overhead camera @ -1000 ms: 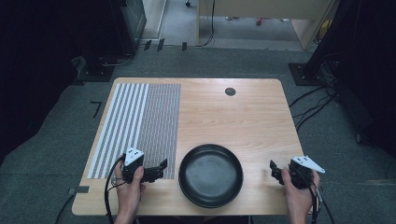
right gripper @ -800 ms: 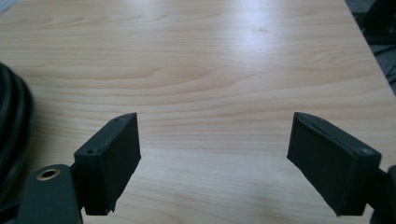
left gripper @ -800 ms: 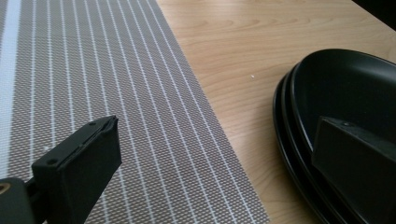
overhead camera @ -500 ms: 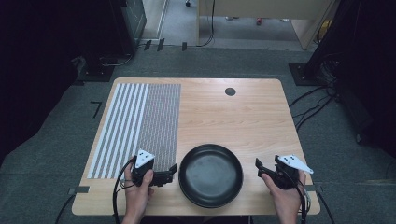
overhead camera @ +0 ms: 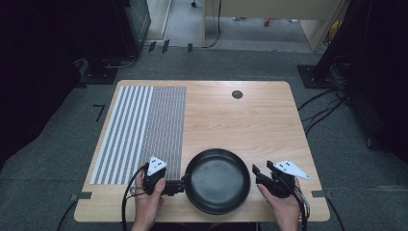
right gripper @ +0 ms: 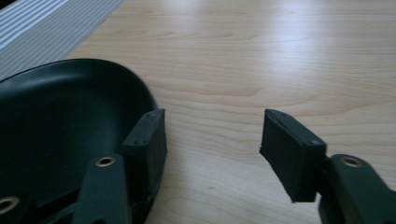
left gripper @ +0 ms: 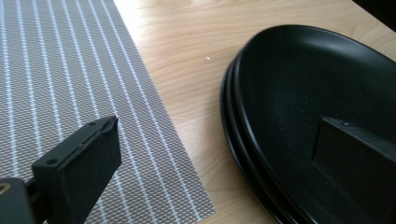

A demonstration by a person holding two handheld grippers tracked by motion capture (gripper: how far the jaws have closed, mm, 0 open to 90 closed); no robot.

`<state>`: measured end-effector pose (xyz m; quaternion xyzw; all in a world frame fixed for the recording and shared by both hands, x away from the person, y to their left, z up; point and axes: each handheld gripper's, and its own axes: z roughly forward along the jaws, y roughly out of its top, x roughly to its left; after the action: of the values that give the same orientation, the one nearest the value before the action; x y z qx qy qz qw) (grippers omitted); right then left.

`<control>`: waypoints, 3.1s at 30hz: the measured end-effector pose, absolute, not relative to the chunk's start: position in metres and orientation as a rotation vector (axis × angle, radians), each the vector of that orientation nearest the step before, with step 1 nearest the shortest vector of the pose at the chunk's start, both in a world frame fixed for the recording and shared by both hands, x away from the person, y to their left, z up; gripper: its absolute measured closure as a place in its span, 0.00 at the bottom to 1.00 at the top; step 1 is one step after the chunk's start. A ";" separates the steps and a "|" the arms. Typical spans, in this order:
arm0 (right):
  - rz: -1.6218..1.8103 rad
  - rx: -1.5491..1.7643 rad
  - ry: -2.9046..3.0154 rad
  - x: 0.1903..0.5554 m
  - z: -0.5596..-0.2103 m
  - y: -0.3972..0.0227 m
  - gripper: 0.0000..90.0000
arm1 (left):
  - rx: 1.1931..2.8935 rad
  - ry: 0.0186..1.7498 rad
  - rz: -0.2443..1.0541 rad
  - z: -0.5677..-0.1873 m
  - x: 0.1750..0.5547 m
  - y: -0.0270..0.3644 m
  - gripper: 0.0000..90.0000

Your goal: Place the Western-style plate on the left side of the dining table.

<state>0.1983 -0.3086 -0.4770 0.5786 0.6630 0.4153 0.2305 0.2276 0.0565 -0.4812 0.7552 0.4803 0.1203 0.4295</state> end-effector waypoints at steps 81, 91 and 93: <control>1.459 1.878 1.786 0.193 -0.502 -0.288 0.94 | 1.907 1.236 0.091 -0.484 0.218 0.047 0.64; 1.499 1.910 1.763 0.194 -0.506 -0.289 0.94 | 1.907 1.234 0.066 -0.483 0.220 0.048 0.63; 1.511 1.917 1.759 0.194 -0.507 -0.289 0.94 | 1.908 1.233 0.065 -0.484 0.220 0.048 0.63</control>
<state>0.1943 -0.2890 -0.5068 0.6358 0.5833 0.5011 0.0666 0.2196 0.0483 -0.4836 0.7615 0.4923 0.0261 0.4209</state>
